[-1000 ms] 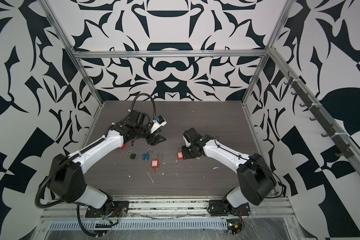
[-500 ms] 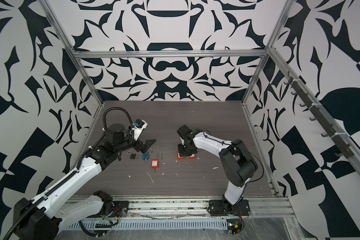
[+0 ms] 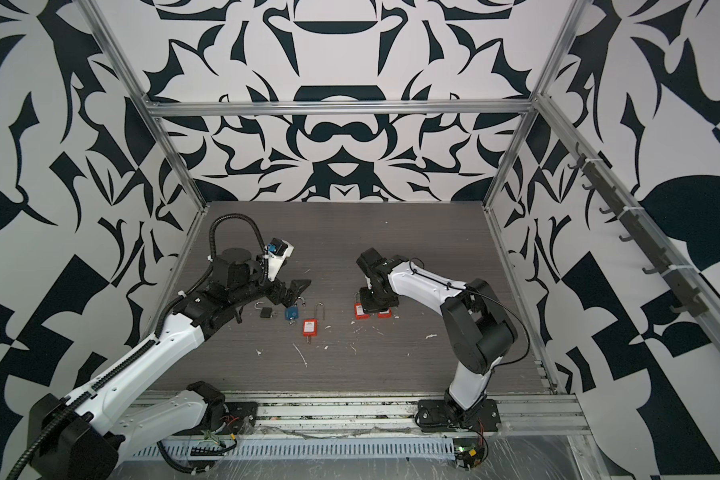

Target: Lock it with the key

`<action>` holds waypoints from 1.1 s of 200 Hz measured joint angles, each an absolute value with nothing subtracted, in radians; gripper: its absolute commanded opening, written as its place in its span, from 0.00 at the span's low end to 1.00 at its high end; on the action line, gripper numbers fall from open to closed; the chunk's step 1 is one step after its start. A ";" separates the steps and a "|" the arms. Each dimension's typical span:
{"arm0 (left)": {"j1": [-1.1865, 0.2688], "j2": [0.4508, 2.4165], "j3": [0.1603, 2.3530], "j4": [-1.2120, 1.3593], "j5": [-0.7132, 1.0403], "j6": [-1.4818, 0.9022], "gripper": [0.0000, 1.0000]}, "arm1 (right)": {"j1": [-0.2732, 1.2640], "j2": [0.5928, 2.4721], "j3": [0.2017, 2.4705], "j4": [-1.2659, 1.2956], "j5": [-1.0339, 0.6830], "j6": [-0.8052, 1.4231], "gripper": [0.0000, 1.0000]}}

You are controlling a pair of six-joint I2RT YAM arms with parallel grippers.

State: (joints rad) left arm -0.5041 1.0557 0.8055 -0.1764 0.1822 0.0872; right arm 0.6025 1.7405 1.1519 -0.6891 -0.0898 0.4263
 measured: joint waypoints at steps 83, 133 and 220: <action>-0.504 1.056 0.805 -0.214 0.168 0.054 1.00 | 0.602 1.782 1.213 -0.717 -0.100 0.399 0.26; -0.493 1.055 0.805 -0.214 0.146 0.018 1.00 | 0.606 1.689 1.272 -0.760 -0.061 0.399 0.51; -0.364 1.042 0.813 -0.283 0.158 -0.092 1.00 | 0.826 1.884 1.518 -0.816 -0.113 0.554 0.55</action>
